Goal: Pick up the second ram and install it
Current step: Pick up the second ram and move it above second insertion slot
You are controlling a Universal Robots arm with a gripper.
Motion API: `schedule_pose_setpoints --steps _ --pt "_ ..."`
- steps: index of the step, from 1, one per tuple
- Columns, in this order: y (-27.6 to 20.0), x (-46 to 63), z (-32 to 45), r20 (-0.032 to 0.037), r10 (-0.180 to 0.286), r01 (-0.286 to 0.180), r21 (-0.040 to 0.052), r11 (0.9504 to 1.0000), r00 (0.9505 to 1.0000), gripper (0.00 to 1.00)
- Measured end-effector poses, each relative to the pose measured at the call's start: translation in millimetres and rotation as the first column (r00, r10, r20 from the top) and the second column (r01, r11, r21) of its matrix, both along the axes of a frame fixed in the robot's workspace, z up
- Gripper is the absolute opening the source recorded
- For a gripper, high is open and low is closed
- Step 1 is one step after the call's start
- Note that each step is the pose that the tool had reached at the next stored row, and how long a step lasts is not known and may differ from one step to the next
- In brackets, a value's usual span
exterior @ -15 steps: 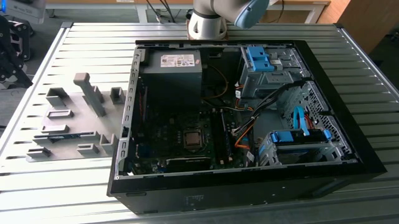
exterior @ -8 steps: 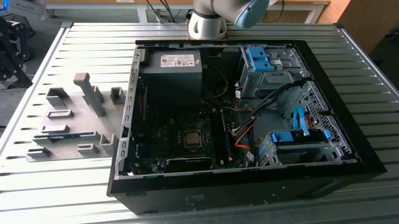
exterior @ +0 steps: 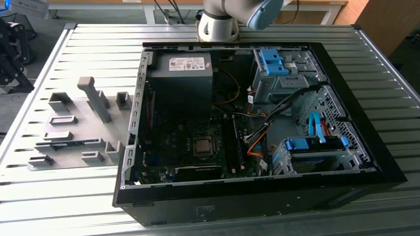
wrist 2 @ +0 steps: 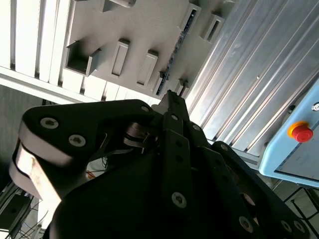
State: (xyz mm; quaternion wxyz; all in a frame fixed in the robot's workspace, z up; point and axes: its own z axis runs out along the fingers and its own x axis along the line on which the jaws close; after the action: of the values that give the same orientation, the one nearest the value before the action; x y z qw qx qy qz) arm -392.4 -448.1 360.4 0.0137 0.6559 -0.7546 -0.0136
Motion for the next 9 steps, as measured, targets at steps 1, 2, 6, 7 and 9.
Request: schedule_pose_setpoints --steps 1,2,6,7,9 --pt "0.0 0.0 0.0 0.0 0.0 0.0 0.0 1.0 1.0 0.11" --pt "0.0 0.0 0.0 0.0 0.0 0.0 0.0 1.0 1.0 0.11" --pt "0.0 0.0 0.0 0.0 0.0 0.0 0.0001 1.0 1.0 0.11" --pt "0.0 0.0 0.0 0.0 0.001 -0.001 0.0001 1.0 1.0 0.11" --pt "0.0 0.0 0.0 0.0 0.001 -0.001 0.0 1.0 1.0 0.11"
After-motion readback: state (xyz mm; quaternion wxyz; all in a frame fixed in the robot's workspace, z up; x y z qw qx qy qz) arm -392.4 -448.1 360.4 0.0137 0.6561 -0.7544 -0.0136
